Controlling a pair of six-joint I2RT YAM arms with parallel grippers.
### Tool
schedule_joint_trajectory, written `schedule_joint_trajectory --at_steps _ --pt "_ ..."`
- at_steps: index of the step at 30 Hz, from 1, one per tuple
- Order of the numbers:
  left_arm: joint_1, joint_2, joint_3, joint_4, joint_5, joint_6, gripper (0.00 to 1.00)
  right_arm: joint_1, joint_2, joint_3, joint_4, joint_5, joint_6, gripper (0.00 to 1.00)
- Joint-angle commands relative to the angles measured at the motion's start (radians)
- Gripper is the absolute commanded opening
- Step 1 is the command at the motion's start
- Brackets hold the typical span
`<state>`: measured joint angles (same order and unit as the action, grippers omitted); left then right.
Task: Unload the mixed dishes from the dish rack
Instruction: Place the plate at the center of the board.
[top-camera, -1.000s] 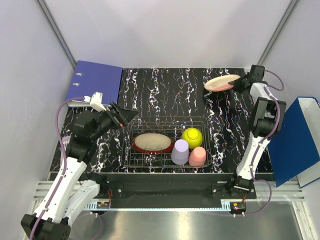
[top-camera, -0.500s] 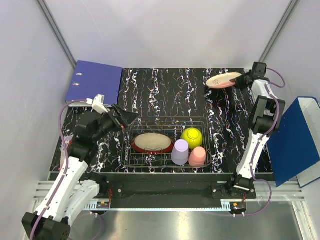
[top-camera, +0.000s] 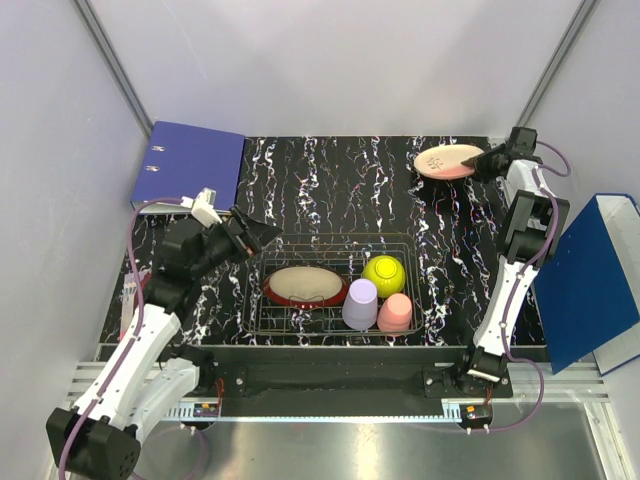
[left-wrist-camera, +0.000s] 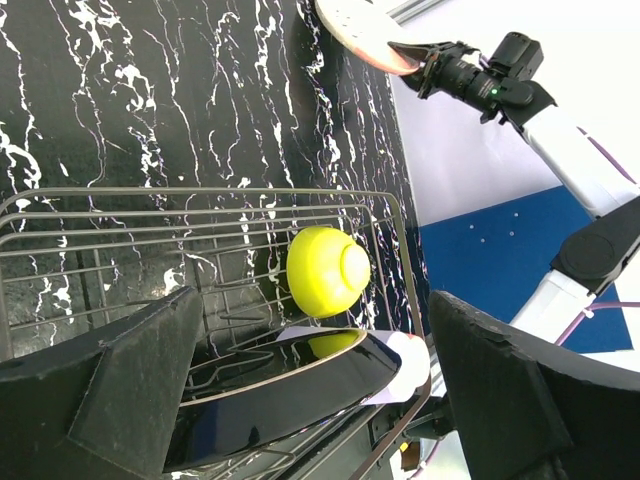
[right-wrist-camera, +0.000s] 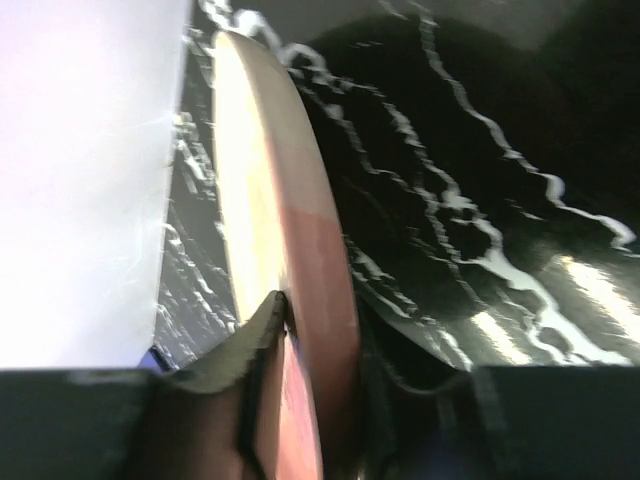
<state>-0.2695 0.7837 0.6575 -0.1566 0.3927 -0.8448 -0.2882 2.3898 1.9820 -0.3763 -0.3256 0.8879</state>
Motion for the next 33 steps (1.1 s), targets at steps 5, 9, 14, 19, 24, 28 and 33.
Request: schedule_joint_trajectory --at_steps 5,9,14,19,24,28,33 --pt "-0.017 -0.014 -0.027 0.077 0.034 -0.027 0.99 0.003 0.014 -0.078 -0.131 0.017 -0.056 0.48" --pt "-0.022 -0.027 -0.033 0.077 0.032 -0.031 0.99 0.003 -0.007 -0.120 -0.130 0.019 -0.058 0.75" --pt "-0.027 -0.035 -0.032 0.065 0.031 -0.028 0.99 0.003 -0.102 -0.175 -0.136 0.106 -0.059 0.96" --pt "-0.028 -0.029 0.016 0.005 0.014 0.029 0.99 0.003 -0.257 -0.261 -0.128 0.233 -0.053 1.00" --pt "-0.027 0.000 0.093 -0.087 -0.015 0.107 0.99 0.003 -0.415 -0.301 -0.136 0.319 -0.041 0.99" --pt "-0.028 0.008 0.162 -0.185 -0.047 0.209 0.99 0.014 -0.550 -0.362 -0.126 0.330 -0.046 1.00" --pt "-0.042 -0.023 0.261 -0.268 -0.080 0.434 0.99 0.156 -0.794 -0.497 -0.003 0.269 -0.087 0.99"
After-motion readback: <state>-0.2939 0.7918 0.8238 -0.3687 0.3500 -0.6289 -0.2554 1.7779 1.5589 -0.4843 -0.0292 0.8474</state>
